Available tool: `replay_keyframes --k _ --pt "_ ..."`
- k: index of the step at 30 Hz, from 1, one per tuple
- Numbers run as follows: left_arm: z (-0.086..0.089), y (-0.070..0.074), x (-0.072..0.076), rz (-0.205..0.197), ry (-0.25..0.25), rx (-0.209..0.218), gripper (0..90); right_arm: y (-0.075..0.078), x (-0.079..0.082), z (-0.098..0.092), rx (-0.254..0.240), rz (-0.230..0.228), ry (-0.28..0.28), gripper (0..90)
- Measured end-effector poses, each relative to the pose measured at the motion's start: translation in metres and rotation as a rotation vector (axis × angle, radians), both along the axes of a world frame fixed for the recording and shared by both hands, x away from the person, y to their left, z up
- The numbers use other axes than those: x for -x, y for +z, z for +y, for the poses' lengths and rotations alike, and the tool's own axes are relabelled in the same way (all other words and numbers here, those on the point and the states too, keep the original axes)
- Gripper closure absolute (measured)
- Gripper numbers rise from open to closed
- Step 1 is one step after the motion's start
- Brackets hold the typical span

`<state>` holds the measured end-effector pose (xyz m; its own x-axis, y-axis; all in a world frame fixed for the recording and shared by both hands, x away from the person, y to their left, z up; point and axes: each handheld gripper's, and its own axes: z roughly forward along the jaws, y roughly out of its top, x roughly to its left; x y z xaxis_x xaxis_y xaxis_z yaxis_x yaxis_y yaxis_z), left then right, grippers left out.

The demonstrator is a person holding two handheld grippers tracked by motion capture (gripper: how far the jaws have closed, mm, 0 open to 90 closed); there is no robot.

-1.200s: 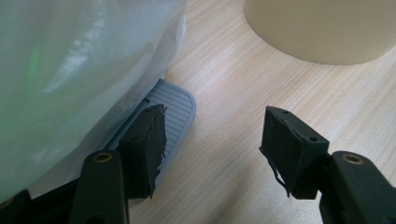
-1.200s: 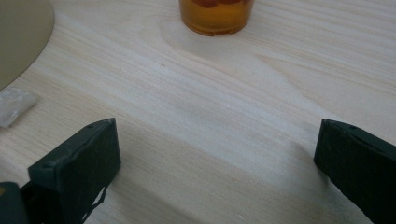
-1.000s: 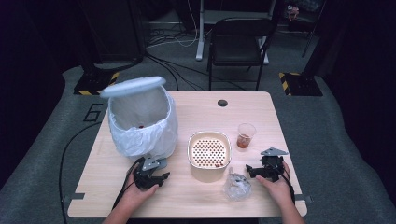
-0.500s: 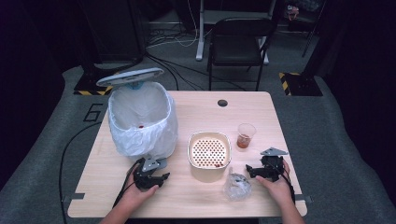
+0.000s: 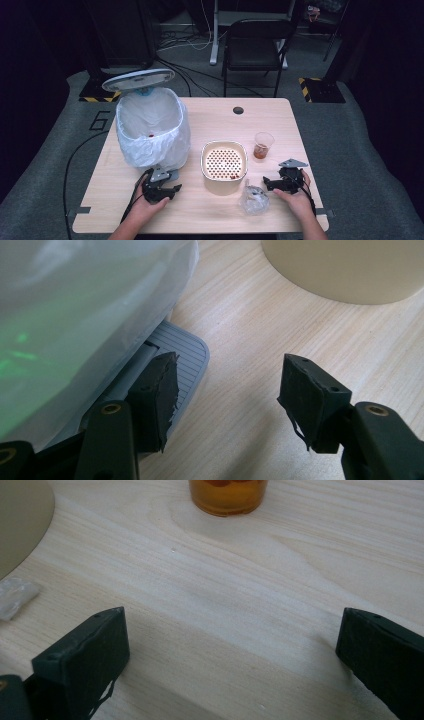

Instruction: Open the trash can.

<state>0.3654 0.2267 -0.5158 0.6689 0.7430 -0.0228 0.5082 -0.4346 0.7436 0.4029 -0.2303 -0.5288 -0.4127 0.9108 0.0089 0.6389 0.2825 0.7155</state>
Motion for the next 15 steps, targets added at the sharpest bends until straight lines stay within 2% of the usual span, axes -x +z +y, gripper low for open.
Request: replay_keyframes --k 1,5,8,10,13,15 --pt "0.000 0.000 0.000 0.000 0.000 0.000 40.2 0.000 0.000 0.000 0.000 0.000 0.000 1.3" --pt "0.000 0.000 0.000 0.001 -0.001 -0.001 40.2 0.004 0.001 -0.004 -0.009 -0.004 -0.010 15.7" --pt "-0.002 -0.001 0.001 -0.012 0.007 0.002 40.2 0.006 0.001 -0.006 -0.026 0.011 -0.028 20.1" --pt "-0.001 0.000 0.001 -0.010 0.001 -0.010 40.2 0.008 0.001 -0.008 -0.030 0.015 -0.037 24.0" --pt "0.000 0.000 0.000 0.000 -0.004 -0.009 40.2 0.011 0.003 -0.011 -0.022 0.030 -0.042 28.6" --pt "0.000 0.000 0.000 0.002 -0.008 -0.011 40.2 0.013 0.004 -0.012 -0.022 0.024 -0.047 33.0"
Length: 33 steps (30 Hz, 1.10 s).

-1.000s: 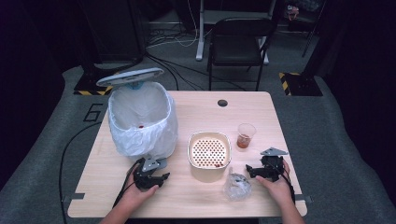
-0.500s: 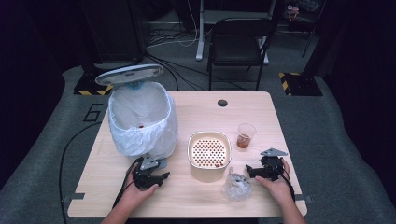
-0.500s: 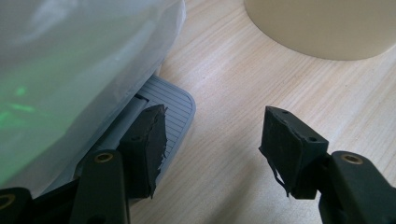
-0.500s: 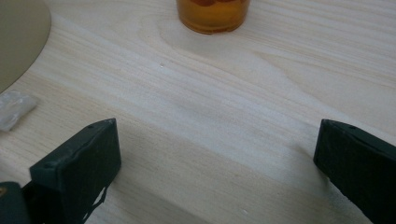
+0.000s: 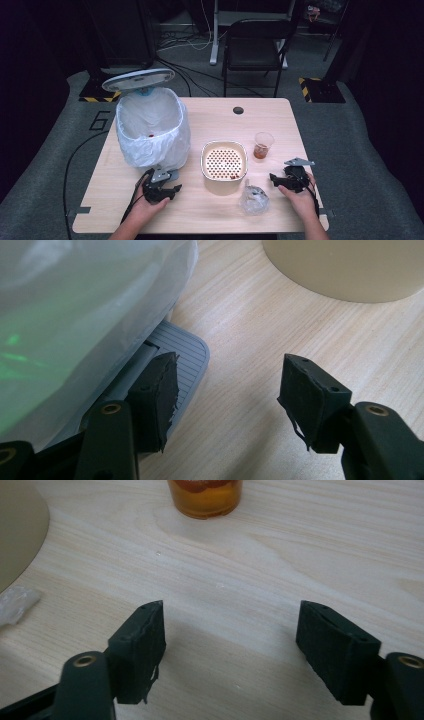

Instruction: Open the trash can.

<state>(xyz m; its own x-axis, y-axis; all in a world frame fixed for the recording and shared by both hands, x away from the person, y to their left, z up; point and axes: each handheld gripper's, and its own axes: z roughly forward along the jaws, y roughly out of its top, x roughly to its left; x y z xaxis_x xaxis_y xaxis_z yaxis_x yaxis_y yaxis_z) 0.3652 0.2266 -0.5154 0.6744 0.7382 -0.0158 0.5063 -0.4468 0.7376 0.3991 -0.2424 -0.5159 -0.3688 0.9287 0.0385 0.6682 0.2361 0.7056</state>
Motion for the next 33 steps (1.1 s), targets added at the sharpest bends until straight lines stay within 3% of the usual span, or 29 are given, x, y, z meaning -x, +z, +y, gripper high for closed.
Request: replay_keyframes --k 3,13,15,17,25,33 --pt "-0.001 -0.001 0.000 -0.003 0.011 0.017 40.2 0.004 0.002 -0.003 0.001 0.002 0.009 34.2" --pt "0.000 0.000 0.000 0.001 0.008 0.007 40.2 0.022 0.015 0.001 0.022 -0.036 0.034 33.5" --pt "0.000 0.000 0.000 0.001 0.007 0.006 40.2 0.026 0.018 0.003 0.020 -0.041 0.037 36.9" --pt "0.000 0.000 0.000 0.001 0.007 0.003 40.2 0.032 0.022 0.004 0.037 -0.048 0.072 38.4" --pt "-0.001 0.000 0.000 0.002 0.009 0.009 40.2 0.053 0.038 0.013 -0.006 -0.071 0.134 36.3" --pt "-0.001 0.000 0.000 0.003 0.007 -0.002 40.2 0.062 0.046 0.024 -0.033 -0.084 0.213 32.2"
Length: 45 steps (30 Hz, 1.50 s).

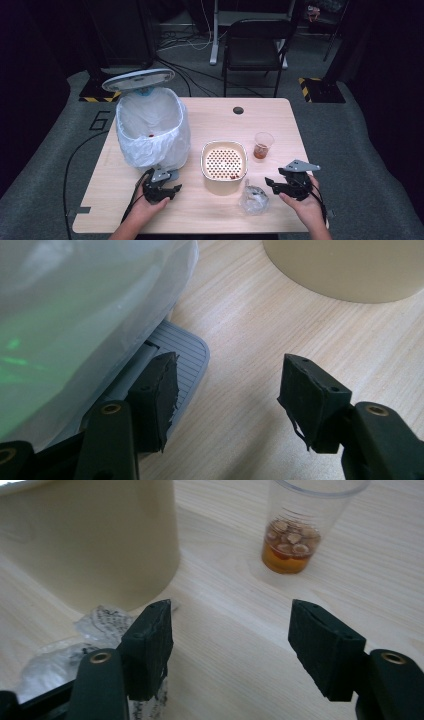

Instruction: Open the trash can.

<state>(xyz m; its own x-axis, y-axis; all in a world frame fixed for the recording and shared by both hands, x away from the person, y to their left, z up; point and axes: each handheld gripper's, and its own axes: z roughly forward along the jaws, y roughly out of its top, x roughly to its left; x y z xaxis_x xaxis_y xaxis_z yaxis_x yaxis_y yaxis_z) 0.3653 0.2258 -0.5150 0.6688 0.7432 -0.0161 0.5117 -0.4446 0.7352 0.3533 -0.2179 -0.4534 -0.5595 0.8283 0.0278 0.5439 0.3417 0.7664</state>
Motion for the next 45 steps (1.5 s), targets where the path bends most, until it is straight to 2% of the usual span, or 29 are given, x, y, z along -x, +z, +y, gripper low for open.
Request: replay_keyframes --k 1,6,9,16,19,22,28,31,35,39,41,42,45 --pt "-0.001 -0.001 0.000 -0.006 0.007 0.008 40.2 0.001 0.001 0.001 -0.001 0.000 0.011 31.4" --pt "-0.001 0.000 0.000 -0.009 0.002 -0.008 40.1 0.008 0.007 0.010 -0.029 0.004 0.074 23.6" --pt "-0.001 -0.001 0.000 -0.012 0.001 -0.002 40.2 0.010 0.014 0.016 -0.035 0.000 0.088 18.1" --pt "-0.001 -0.001 0.001 -0.006 0.006 0.004 40.1 0.000 0.029 0.030 -0.028 0.008 0.152 13.7" --pt "-0.001 -0.001 0.001 -0.005 0.007 0.005 40.2 -0.003 0.032 0.034 -0.044 0.019 0.163 11.5" --pt "-0.001 -0.001 0.001 -0.005 0.007 0.005 40.1 -0.007 0.036 0.040 -0.032 0.021 0.167 6.8" --pt "0.000 -0.001 0.000 -0.013 0.000 -0.002 40.1 -0.015 0.041 0.046 -0.003 0.015 0.179 3.1" --pt "0.000 -0.001 0.000 -0.011 0.002 -0.002 40.1 -0.022 0.043 0.049 0.029 0.014 0.201 3.1" --pt "-0.001 -0.001 0.001 -0.006 0.007 0.004 40.2 -0.029 0.045 0.053 0.096 0.013 0.233 3.1" --pt "-0.001 -0.001 0.001 -0.007 0.006 0.004 40.1 -0.035 0.046 0.056 0.111 0.021 0.238 5.3" --pt "-0.001 -0.001 0.001 -0.006 0.008 0.005 40.1 -0.041 0.043 0.056 0.133 0.032 0.237 6.8" --pt "-0.001 -0.001 0.001 -0.006 0.008 0.005 40.1 -0.043 0.043 0.055 0.128 0.045 0.229 7.3" --pt "-0.001 -0.001 0.001 -0.006 0.008 0.004 40.1 -0.045 0.040 0.053 0.134 0.043 0.230 13.6"
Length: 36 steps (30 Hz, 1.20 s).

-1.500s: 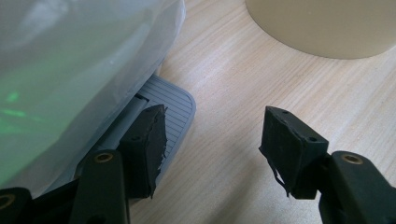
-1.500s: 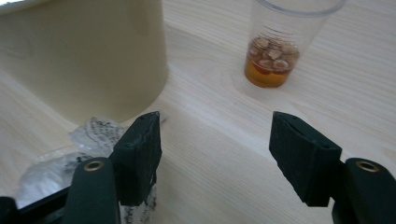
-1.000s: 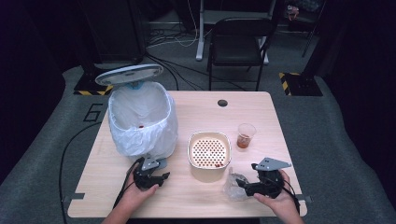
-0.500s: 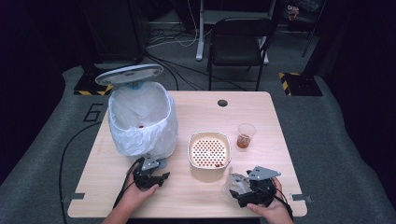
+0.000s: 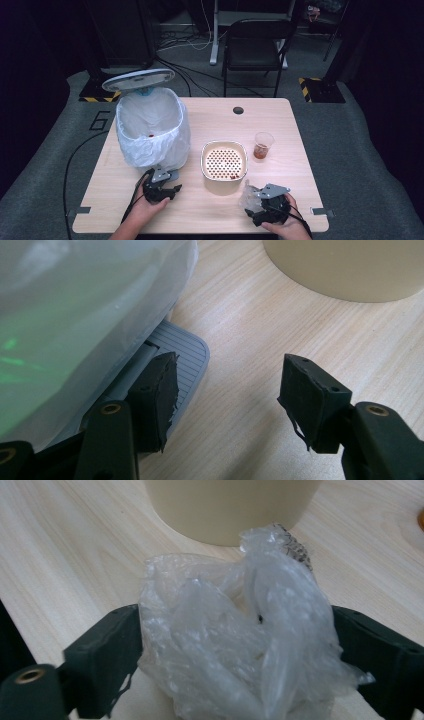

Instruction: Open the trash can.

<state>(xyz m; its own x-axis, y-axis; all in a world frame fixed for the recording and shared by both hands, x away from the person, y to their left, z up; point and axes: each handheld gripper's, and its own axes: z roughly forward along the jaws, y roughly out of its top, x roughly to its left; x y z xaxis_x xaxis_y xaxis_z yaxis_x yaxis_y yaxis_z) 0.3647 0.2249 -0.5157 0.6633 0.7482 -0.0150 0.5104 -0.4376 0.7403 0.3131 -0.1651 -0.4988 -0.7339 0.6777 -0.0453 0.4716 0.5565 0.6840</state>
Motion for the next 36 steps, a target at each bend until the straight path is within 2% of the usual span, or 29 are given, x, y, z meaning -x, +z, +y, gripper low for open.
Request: replay_keyframes --k 3,8,10,11,12,19,28,31,36 --pt "0.000 0.000 0.000 -0.004 -0.005 -0.006 40.1 0.000 -0.002 -0.003 -0.018 0.008 0.001 19.3" --pt "0.000 0.000 0.000 -0.001 -0.001 -0.002 40.1 -0.003 -0.005 -0.006 -0.004 0.012 0.014 30.0" --pt "0.000 0.000 0.000 -0.003 -0.003 -0.005 40.1 -0.003 -0.006 -0.006 -0.011 0.034 0.006 35.8" --pt "0.000 0.000 0.000 -0.004 -0.005 -0.007 40.2 -0.004 -0.007 -0.007 -0.003 0.028 0.021 38.4" --pt "0.000 0.000 0.000 -0.003 -0.008 -0.010 40.2 -0.005 -0.008 -0.006 -0.005 0.042 0.004 40.9" --pt "0.001 0.001 0.000 0.001 -0.010 -0.016 40.1 -0.008 -0.012 -0.009 -0.008 0.083 0.002 53.0" --pt "0.000 0.001 0.000 0.001 -0.010 -0.018 40.2 -0.006 -0.013 -0.011 0.004 0.075 0.019 64.1" --pt "0.001 0.001 0.000 0.001 -0.010 -0.015 40.2 -0.004 -0.014 -0.014 -0.032 0.097 0.004 65.1" --pt "0.001 0.001 0.000 0.000 -0.009 -0.012 40.2 0.000 -0.015 -0.021 -0.061 0.086 -0.025 66.4"
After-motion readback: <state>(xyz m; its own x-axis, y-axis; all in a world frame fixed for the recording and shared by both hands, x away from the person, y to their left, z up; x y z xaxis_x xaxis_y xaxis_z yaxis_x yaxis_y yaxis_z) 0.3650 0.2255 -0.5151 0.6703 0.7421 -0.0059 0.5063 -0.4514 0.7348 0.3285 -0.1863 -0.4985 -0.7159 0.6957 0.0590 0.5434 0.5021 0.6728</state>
